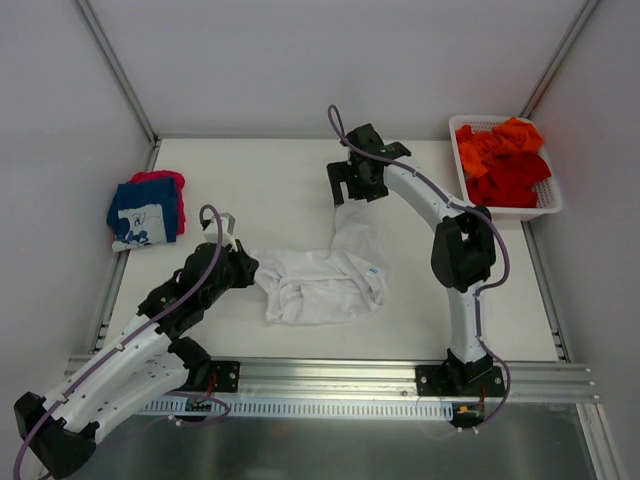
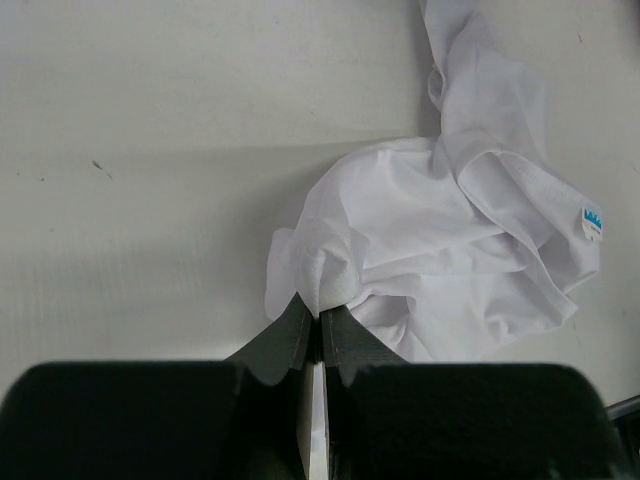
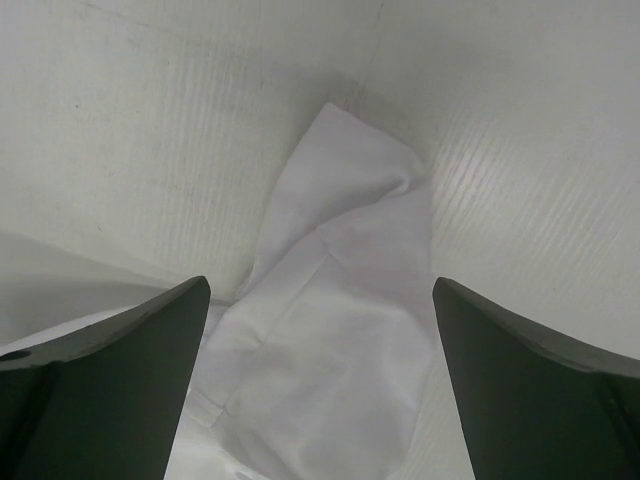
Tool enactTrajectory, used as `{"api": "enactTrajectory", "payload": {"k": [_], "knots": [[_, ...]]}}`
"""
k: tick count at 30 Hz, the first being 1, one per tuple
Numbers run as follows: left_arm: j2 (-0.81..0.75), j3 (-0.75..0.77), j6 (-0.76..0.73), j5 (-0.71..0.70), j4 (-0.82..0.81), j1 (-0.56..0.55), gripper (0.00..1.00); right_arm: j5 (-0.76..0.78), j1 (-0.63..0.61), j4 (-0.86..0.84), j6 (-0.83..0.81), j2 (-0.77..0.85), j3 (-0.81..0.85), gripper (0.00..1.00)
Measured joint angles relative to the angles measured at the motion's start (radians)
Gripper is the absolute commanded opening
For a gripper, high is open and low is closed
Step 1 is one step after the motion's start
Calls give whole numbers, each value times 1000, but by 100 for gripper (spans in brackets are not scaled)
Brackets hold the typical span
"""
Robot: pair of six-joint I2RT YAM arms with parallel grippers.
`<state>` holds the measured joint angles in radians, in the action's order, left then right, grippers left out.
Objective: Fold and stack the t-shirts
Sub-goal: Flatten the tshirt out
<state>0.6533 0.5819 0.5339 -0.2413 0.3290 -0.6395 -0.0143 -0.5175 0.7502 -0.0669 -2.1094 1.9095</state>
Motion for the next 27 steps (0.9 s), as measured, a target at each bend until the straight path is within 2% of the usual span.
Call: {"api": "enactTrajectory", "payload": {"k": [24, 26, 27], "knots": [[-74, 5, 0, 5, 26, 0, 0, 3, 16, 30, -19, -198, 22, 99], [-86, 5, 0, 5, 33, 0, 0, -1, 16, 39, -19, -208, 42, 83], [-89, 5, 0, 5, 36, 0, 0, 0, 16, 43, -23, -214, 50, 70]]}}
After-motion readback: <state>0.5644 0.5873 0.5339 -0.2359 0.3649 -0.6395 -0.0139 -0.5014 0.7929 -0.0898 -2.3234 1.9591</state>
